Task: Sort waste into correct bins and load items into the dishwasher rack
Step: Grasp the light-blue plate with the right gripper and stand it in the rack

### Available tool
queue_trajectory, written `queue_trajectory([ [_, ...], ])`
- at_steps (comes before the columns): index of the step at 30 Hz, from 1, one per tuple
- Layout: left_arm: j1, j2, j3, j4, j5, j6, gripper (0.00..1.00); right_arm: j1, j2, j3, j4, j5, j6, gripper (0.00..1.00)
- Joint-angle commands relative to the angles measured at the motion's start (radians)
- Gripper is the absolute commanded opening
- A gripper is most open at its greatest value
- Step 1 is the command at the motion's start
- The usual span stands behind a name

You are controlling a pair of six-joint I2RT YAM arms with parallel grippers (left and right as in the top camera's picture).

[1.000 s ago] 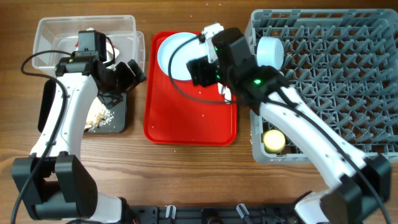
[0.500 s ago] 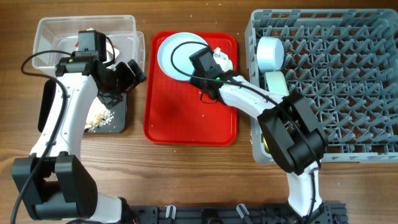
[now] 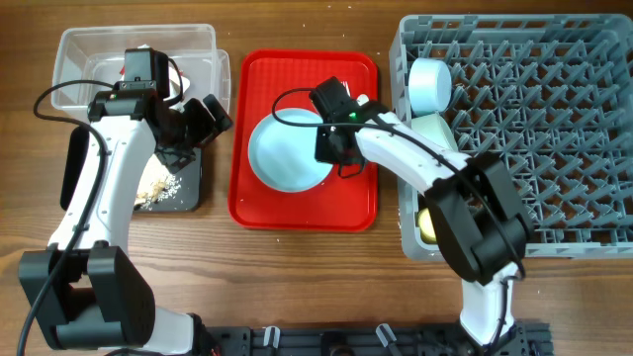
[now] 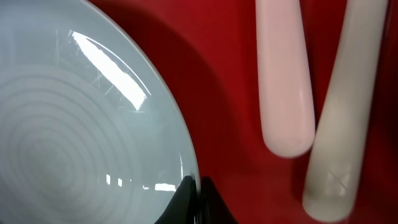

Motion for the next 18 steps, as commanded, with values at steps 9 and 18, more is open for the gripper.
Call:
queue_trajectory([
  [9,0.005,-0.012,0.01,0.0,0.008,0.001,1.0,-0.098,-0.67,-0.009,-0.224,0.457,-0.169,0.04],
  [18,0.005,-0.012,0.01,0.0,0.008,0.001,1.0,-0.293,-0.73,-0.013,-0.175,1.104,-0.572,0.04],
])
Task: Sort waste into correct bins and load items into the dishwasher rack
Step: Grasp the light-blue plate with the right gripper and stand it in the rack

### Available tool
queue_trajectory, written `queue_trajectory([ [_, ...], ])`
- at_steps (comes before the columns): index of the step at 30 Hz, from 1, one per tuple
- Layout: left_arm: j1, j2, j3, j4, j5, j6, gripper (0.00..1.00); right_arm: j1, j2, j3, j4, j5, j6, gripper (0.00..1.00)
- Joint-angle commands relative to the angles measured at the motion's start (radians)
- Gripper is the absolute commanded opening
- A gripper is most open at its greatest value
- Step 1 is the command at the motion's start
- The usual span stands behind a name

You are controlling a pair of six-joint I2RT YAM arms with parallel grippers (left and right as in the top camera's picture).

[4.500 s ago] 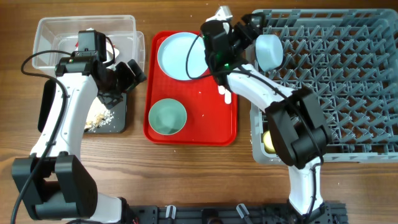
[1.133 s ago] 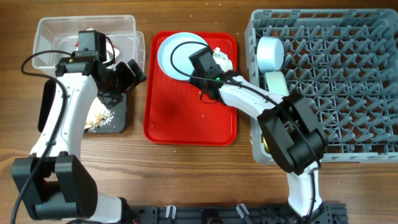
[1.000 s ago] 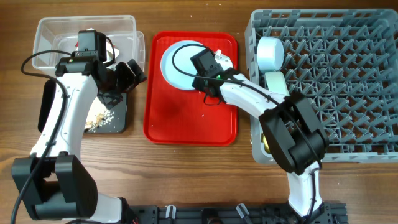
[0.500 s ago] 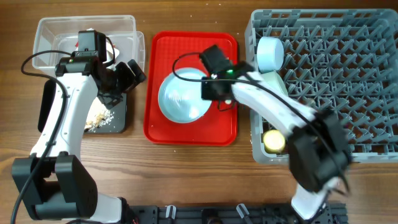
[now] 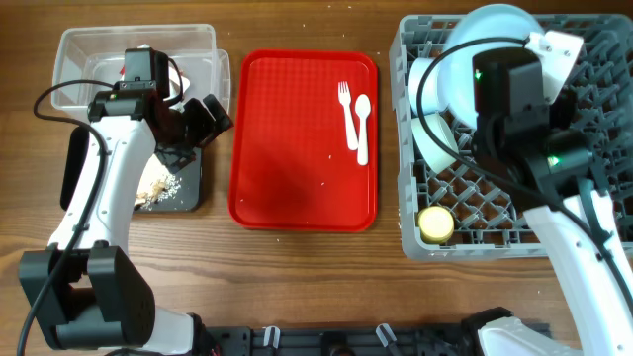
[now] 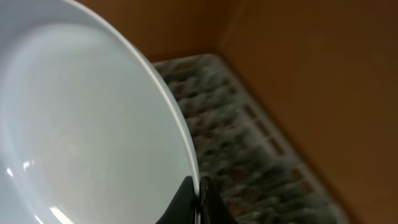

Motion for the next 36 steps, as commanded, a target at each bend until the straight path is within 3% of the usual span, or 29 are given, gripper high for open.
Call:
queue_trajectory([
  [1,0.005,-0.012,0.01,0.0,0.008,0.001,1.0,-0.013,0.072,0.005,0.1,0.199,-0.292,0.04],
  [3,0.005,-0.012,0.01,0.0,0.008,0.001,1.0,-0.016,0.144,0.005,0.212,0.204,-0.46,0.04],
  [6,0.005,-0.012,0.01,0.0,0.008,0.001,1.0,-0.039,0.243,0.005,0.319,0.221,-0.575,0.04],
  [16,0.005,-0.012,0.01,0.0,0.008,0.001,1.0,-0.113,0.433,-0.021,0.327,-0.027,-0.586,0.05],
  [17,0.005,-0.012,0.01,0.0,0.008,0.001,1.0,-0.114,0.435,-0.021,0.314,-0.099,-0.586,0.09],
  [20,0.005,-0.012,0.01,0.0,0.008,0.001,1.0,-0.14,0.435,-0.021,0.314,-0.271,-0.528,0.59],
  [22,0.005,-0.012,0.01,0.0,0.008,0.001,1.0,-0.172,0.426,-0.02,0.286,-0.384,-0.474,0.74],
  [26,0.005,-0.012,0.01,0.0,0.008,0.001,1.0,-0.205,0.341,0.071,0.109,-0.595,-0.419,0.84],
  [28,0.005,-0.012,0.01,0.0,0.008,0.001,1.0,-0.203,0.253,0.124,0.028,-0.727,-0.361,1.0],
  [31,0.005,-0.012,0.01,0.0,0.008,0.001,1.0,-0.203,0.139,0.124,0.027,-0.974,-0.333,1.0],
  [33,0.005,-0.012,0.01,0.0,0.008,0.001,1.0,-0.203,0.122,0.124,0.038,-1.249,-0.227,1.0],
  [34,0.005,-0.012,0.01,0.0,0.008,0.001,1.0,-0.202,0.134,0.119,0.072,-1.381,-0.195,0.92],
  [35,0.005,-0.012,0.01,0.0,0.008,0.001,1.0,-0.187,0.154,0.108,0.127,-1.467,-0.153,0.72],
  [36,0.005,-0.012,0.01,0.0,0.008,0.001,1.0,-0.148,0.188,0.103,0.171,-1.425,-0.077,0.66],
])
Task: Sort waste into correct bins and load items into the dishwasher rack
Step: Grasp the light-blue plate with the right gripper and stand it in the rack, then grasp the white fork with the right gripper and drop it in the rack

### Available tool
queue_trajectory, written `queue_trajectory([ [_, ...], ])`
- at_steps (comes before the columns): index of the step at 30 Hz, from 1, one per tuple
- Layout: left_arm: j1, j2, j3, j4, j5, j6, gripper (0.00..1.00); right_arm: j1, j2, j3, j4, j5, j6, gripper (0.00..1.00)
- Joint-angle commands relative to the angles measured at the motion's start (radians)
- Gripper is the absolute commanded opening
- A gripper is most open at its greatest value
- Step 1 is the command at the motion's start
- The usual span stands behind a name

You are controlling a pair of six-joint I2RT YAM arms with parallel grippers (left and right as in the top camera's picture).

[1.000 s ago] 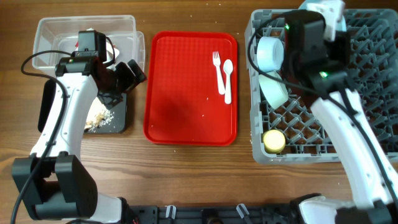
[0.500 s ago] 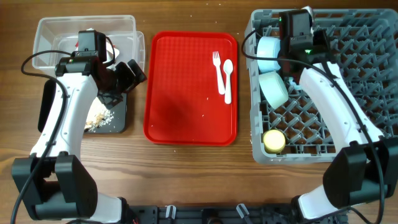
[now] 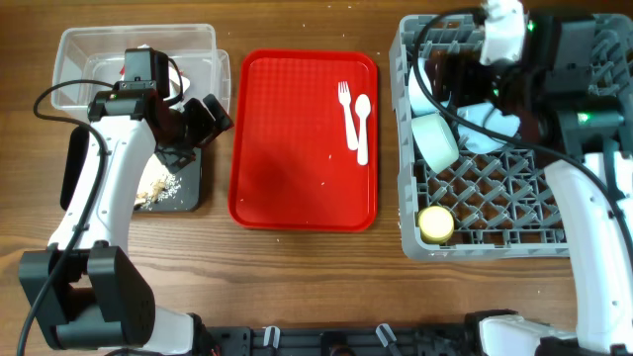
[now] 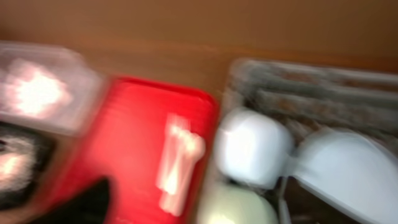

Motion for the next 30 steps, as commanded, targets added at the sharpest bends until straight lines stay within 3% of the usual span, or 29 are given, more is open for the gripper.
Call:
queue_trajectory([
  [1,0.005,-0.012,0.01,0.0,0.008,0.001,1.0,0.093,0.094,-0.007,0.08,-0.127,0.225,0.66],
  [5,0.005,-0.012,0.01,0.0,0.008,0.001,1.0,0.368,0.339,-0.007,0.166,0.276,0.393,0.66],
  [9,0.005,-0.012,0.01,0.0,0.008,0.001,1.0,0.447,0.543,-0.006,0.218,0.468,0.419,0.64],
  [17,0.005,-0.012,0.01,0.0,0.008,0.001,1.0,0.428,0.733,-0.006,0.278,0.528,0.412,0.61],
  [30,0.005,-0.012,0.01,0.0,0.008,0.001,1.0,0.39,0.782,-0.006,0.275,0.423,0.41,0.52],
])
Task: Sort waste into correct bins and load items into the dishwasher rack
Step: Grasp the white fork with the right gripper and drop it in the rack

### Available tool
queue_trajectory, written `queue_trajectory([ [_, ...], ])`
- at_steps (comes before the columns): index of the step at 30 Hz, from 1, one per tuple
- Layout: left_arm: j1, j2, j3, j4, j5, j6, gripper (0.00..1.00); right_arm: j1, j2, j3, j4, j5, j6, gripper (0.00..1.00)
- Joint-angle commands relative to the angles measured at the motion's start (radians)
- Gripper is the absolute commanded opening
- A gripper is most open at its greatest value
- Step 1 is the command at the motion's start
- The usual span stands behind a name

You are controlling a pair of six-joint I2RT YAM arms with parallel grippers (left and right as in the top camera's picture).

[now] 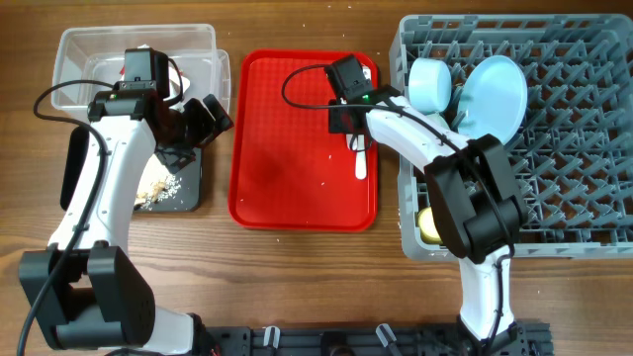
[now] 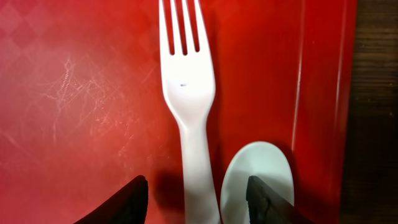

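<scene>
A white plastic fork (image 2: 186, 81) and a white spoon (image 2: 258, 180) lie side by side on the red tray (image 1: 287, 148). My right gripper (image 2: 196, 190) is open just above them, its dark fingertips (image 2: 118, 202) straddling the fork handle and the spoon bowl. In the overhead view the right gripper (image 1: 346, 121) covers the cutlery's upper end, and the spoon (image 1: 361, 166) sticks out below it. A pale blue plate (image 1: 497, 94) stands on edge in the grey dishwasher rack (image 1: 554, 198), beside a pale blue cup (image 1: 429, 85). My left gripper (image 1: 206, 114) hovers over the black bin (image 1: 168, 188).
A clear plastic container (image 1: 99, 49) sits at the back left, behind the black bin with pale food scraps (image 1: 158, 186). A round yellow item (image 1: 428, 223) lies in the rack's front left corner. Crumbs dot the tray.
My right gripper was up over the rack near the plate; now it is low over the tray, open around the fork and spoon. The left arm has not moved.
My right gripper was shut on the rim of the blue plate on the tray. Then it held the plate above the rack. Then the plate was in the rack and the gripper was off it. Now the gripper is open over the cutlery.
</scene>
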Motion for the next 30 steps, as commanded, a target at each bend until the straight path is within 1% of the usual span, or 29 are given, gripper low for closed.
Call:
queue_trajectory([
  [1,0.005,-0.012,0.01,0.0,0.008,0.001,1.0,0.002,0.029,-0.003,-0.008,-0.045,0.007,0.52],
  [3,0.005,-0.012,0.01,0.0,0.008,0.001,1.0,0.005,0.029,-0.003,-0.045,-0.09,0.007,0.5],
  [9,0.005,-0.012,0.01,0.0,0.008,0.001,1.0,0.071,0.028,-0.003,-0.2,-0.171,0.011,0.24],
  [10,0.005,-0.012,0.01,0.0,0.008,0.001,1.0,0.079,0.025,-0.002,-0.21,-0.17,0.01,0.23],
  [12,0.005,-0.012,0.01,0.0,0.008,0.001,1.0,0.078,-0.01,0.001,-0.227,-0.167,0.01,0.24],
  [13,0.005,-0.012,0.01,0.0,0.008,0.001,1.0,0.072,-0.045,0.008,-0.236,-0.152,0.01,0.29],
  [17,0.005,-0.012,0.01,0.0,0.008,0.001,1.0,0.063,-0.146,0.019,-0.223,-0.083,0.002,0.55],
  [18,0.005,-0.012,0.01,0.0,0.008,0.001,1.0,0.063,-0.15,0.019,-0.195,-0.083,-0.028,0.58],
  [22,0.005,-0.012,0.01,0.0,0.008,0.001,1.0,0.063,-0.143,0.019,-0.06,-0.083,-0.15,0.58],
  [25,0.005,-0.012,0.01,0.0,0.008,0.001,1.0,0.063,-0.092,0.019,0.0,-0.084,-0.148,0.57],
  [26,0.005,-0.012,0.01,0.0,0.008,0.001,1.0,0.063,-0.055,0.019,0.017,-0.092,-0.147,0.56],
  [28,0.005,-0.012,0.01,0.0,0.008,0.001,1.0,0.063,0.0,0.019,0.027,-0.094,-0.147,0.47],
  [30,0.005,-0.012,0.01,0.0,0.008,0.001,1.0,0.063,0.025,0.019,0.029,-0.094,-0.148,0.42],
])
